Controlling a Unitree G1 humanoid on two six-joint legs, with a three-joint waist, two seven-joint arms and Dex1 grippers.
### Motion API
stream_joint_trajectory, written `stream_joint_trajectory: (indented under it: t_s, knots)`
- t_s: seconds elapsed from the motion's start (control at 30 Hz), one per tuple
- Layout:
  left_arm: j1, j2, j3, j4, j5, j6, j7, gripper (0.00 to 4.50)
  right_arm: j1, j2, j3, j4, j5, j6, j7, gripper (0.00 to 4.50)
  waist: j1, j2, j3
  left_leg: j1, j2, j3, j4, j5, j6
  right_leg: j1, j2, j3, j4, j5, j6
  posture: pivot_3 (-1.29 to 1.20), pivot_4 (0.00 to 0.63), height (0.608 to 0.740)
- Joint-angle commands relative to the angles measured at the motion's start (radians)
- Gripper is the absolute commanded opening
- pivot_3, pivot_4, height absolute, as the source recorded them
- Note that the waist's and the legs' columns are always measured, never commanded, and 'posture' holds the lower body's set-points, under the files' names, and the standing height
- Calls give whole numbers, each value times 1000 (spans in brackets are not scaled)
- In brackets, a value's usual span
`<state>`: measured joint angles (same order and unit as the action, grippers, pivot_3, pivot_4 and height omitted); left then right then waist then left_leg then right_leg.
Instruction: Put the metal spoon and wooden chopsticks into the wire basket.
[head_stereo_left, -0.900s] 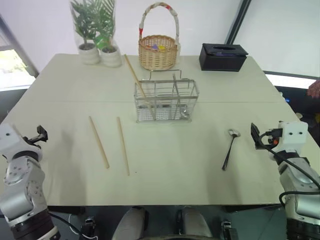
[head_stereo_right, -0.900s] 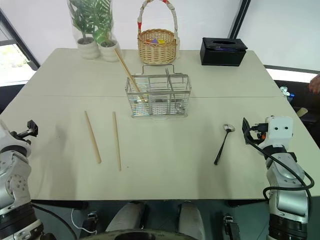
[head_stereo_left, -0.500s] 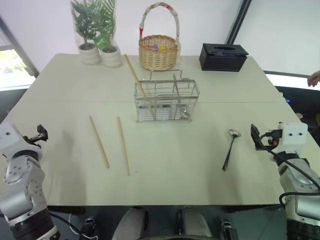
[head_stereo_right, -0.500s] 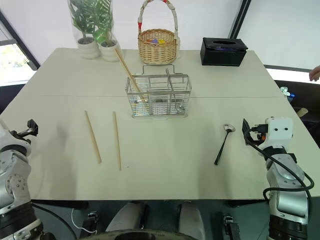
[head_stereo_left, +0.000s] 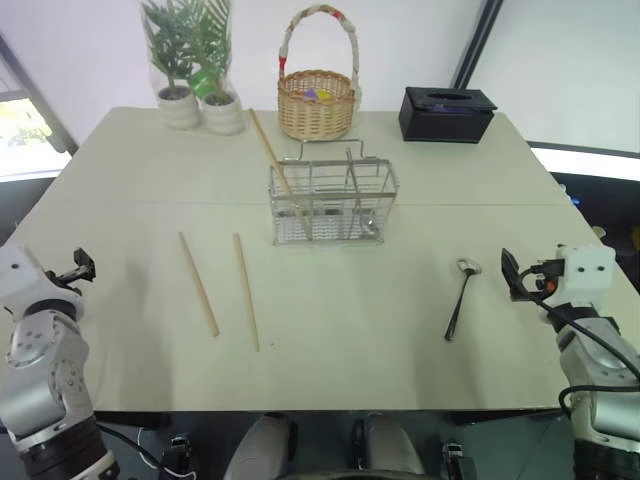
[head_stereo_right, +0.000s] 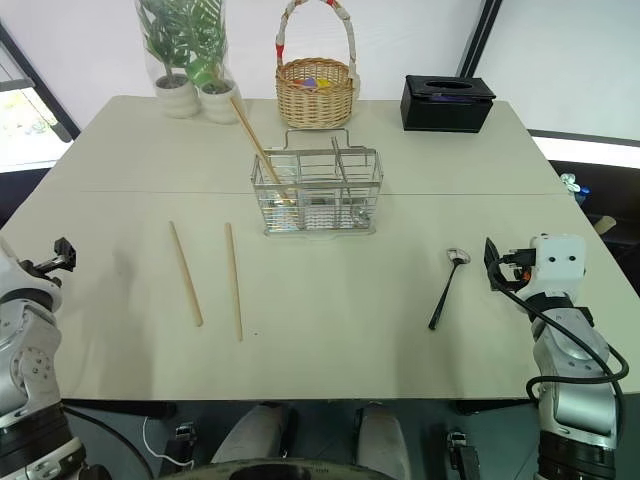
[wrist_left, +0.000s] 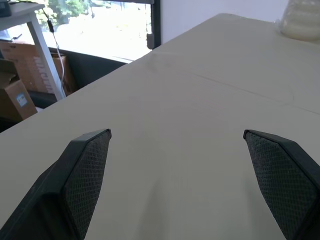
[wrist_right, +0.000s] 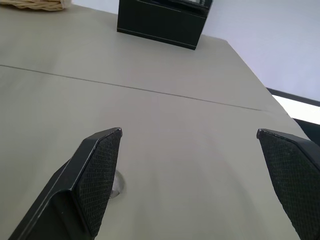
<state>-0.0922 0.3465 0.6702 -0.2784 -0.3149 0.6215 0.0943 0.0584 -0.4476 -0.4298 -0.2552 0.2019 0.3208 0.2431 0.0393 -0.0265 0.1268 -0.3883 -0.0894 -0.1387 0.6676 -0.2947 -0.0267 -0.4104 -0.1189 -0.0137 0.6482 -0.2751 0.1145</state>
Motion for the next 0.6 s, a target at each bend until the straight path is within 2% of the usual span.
stream_joint_trajectory:
  t_s: [0.03, 0.23, 0.33, 0.43, 0.6]
  knots:
    - [-6, 26, 1, -37, 4, -9, -5, 4500, -10, -12, -10, -52, 7, -5, 1, 4499, 0, 0, 0, 0, 0, 0, 0, 0, 0, 0, 0, 0, 0, 0, 0, 0, 150, 651]
    - [-12, 35, -16, -45, 7, -11, -13, 4500, -12, -9, -8, -50, 5, -3, -2, 4499, 1, 0, 0, 0, 0, 0, 0, 0, 0, 0, 0, 0, 0, 0, 0, 0, 150, 651]
    - [-33, 68, -32, -63, -37, 0, -75, 4500, -24, -17, 6, -60, 1, 20, -1, 4499, 0, 0, 0, 0, 0, 0, 0, 0, 0, 0, 0, 0, 0, 0, 0, 0, 150, 651]
    - [-45, 125, -61, -122, -138, 38, -207, 4500, -58, -26, 25, -74, 3, 77, -10, 4499, -1, 0, 0, 0, 0, 0, 0, 0, 0, 0, 0, 0, 0, 0, 0, 0, 150, 651]
    - [-5, 271, -73, -243, -400, 171, -480, 4500, -77, -26, 81, -145, -40, 190, -46, 4499, -2, 3, 0, -1, 0, 0, 0, 0, 0, -1, 0, 0, 0, 0, -1, 0, 150, 651]
